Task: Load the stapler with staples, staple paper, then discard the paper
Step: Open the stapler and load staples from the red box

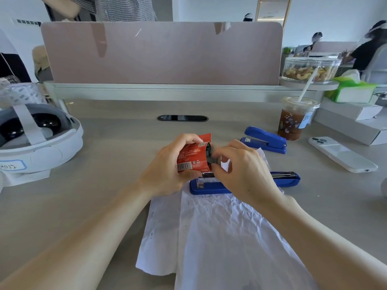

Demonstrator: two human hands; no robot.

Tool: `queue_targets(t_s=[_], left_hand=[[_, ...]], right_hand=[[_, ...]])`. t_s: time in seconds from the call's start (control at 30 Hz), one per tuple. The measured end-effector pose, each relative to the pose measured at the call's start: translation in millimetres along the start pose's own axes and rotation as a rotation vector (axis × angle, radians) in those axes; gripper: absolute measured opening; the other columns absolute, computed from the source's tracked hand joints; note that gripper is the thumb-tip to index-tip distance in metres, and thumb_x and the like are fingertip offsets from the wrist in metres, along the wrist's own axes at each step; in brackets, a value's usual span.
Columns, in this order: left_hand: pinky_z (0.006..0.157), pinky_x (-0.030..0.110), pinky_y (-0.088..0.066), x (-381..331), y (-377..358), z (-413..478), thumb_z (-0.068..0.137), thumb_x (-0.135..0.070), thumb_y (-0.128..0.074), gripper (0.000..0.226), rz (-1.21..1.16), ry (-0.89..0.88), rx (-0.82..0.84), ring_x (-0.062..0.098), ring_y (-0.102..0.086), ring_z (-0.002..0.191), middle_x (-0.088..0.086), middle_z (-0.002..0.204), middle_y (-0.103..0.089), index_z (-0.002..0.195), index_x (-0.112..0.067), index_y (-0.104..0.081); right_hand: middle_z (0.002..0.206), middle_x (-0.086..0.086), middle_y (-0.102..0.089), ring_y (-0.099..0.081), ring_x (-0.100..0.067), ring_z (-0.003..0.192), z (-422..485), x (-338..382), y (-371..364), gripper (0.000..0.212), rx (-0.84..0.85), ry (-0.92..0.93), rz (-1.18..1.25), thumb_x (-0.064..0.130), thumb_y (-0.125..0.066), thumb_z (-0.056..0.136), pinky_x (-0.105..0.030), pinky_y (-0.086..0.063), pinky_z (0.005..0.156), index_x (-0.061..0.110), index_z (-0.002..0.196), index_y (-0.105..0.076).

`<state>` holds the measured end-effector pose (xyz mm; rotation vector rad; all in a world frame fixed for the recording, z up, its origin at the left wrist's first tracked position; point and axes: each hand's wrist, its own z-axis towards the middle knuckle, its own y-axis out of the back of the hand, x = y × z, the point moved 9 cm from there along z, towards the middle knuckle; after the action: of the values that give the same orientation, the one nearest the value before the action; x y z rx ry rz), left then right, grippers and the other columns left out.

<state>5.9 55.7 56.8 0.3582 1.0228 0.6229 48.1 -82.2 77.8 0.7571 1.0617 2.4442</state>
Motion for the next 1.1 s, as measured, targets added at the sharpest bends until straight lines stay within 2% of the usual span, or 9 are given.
queue_targets(t_s=[0.17,0.33,0.47,0.57,0.7,0.77,0.9,1.0,1.1], left_hand=[[0.084,0.04,-0.058,2,-1,1,0.074,-0.021,-0.081,0.064,0.026,0.013,0.005,0.01,-0.057,0.114,-0.016,0.126,-0.053,0.127,-0.03,-0.046],[0.084,0.038,-0.058,3,-1,1,0.074,-0.022,-0.081,0.064,0.009,0.004,-0.004,0.009,-0.057,0.114,-0.018,0.124,-0.054,0.127,-0.03,-0.046],[0.087,0.037,-0.057,1,-2,2,0.073,-0.027,-0.079,0.063,-0.011,-0.01,0.001,0.013,-0.059,0.114,-0.008,0.124,-0.057,0.127,-0.023,-0.047],[0.09,0.038,-0.056,1,-3,2,0.073,-0.025,-0.079,0.064,-0.035,-0.008,0.01,0.015,-0.058,0.117,-0.004,0.126,-0.057,0.128,-0.02,-0.047],[0.09,0.035,-0.056,4,-2,1,0.073,-0.027,-0.08,0.064,-0.035,0.016,0.01,0.01,-0.057,0.117,-0.008,0.125,-0.058,0.128,-0.023,-0.046],[0.089,0.033,-0.055,10,4,1,0.073,-0.028,-0.079,0.063,-0.018,0.041,-0.019,0.008,-0.057,0.115,-0.009,0.125,-0.058,0.127,-0.024,-0.047],[0.087,0.027,-0.053,27,24,3,0.073,-0.021,-0.081,0.059,0.044,0.092,-0.105,0.008,-0.061,0.108,-0.007,0.121,-0.061,0.122,-0.028,-0.049],[0.082,0.022,-0.047,48,38,1,0.074,-0.011,-0.083,0.058,0.163,0.179,-0.152,0.01,-0.059,0.103,-0.009,0.115,-0.059,0.12,-0.026,-0.05],[0.076,0.014,-0.04,64,45,-2,0.073,-0.009,-0.082,0.056,0.244,0.257,-0.154,0.013,-0.055,0.105,-0.01,0.112,-0.056,0.115,-0.028,-0.049]], right_hand=[[0.089,0.013,-0.051,-0.05,0.0,0.067,2,-9,-8,0.011,0.091,-0.118,0.144,0.024,-0.066,0.086,-0.018,-0.042,0.06,0.031,0.084,-0.057],[0.092,0.01,-0.058,-0.057,-0.007,0.068,2,-10,-6,0.011,0.075,-0.176,0.219,0.024,-0.066,0.087,-0.015,-0.043,0.06,0.03,0.081,-0.059],[0.086,0.011,-0.067,-0.06,-0.01,0.062,1,-21,-4,0.005,0.024,-0.314,0.407,0.024,-0.07,0.086,-0.02,-0.048,0.056,0.027,0.082,-0.067],[0.078,0.01,-0.069,-0.062,-0.021,0.062,0,-30,-3,0.003,-0.001,-0.404,0.542,0.022,-0.07,0.086,-0.023,-0.05,0.056,0.024,0.084,-0.07],[0.08,0.002,-0.072,-0.067,-0.011,0.059,-3,-40,2,0.005,-0.032,-0.486,0.67,0.013,-0.069,0.086,-0.027,-0.057,0.06,0.016,0.088,-0.071],[0.079,-0.006,-0.074,-0.071,-0.015,0.062,-4,-45,3,0.006,-0.042,-0.534,0.782,0.006,-0.068,0.086,-0.03,-0.06,0.062,0.011,0.088,-0.071],[0.08,-0.016,-0.075,-0.074,-0.025,0.071,-7,-52,2,0.008,-0.048,-0.58,0.999,-0.002,-0.069,0.082,-0.029,-0.061,0.066,0.004,0.087,-0.07],[0.079,-0.016,-0.076,-0.075,-0.026,0.073,-11,-52,1,0.012,-0.029,-0.567,1.04,-0.006,-0.068,0.081,-0.028,-0.061,0.069,0.004,0.088,-0.07],[0.08,-0.015,-0.076,-0.075,-0.026,0.076,-13,-52,-1,0.016,-0.012,-0.573,1.065,-0.01,-0.065,0.082,-0.027,-0.061,0.07,0.003,0.086,-0.072]])
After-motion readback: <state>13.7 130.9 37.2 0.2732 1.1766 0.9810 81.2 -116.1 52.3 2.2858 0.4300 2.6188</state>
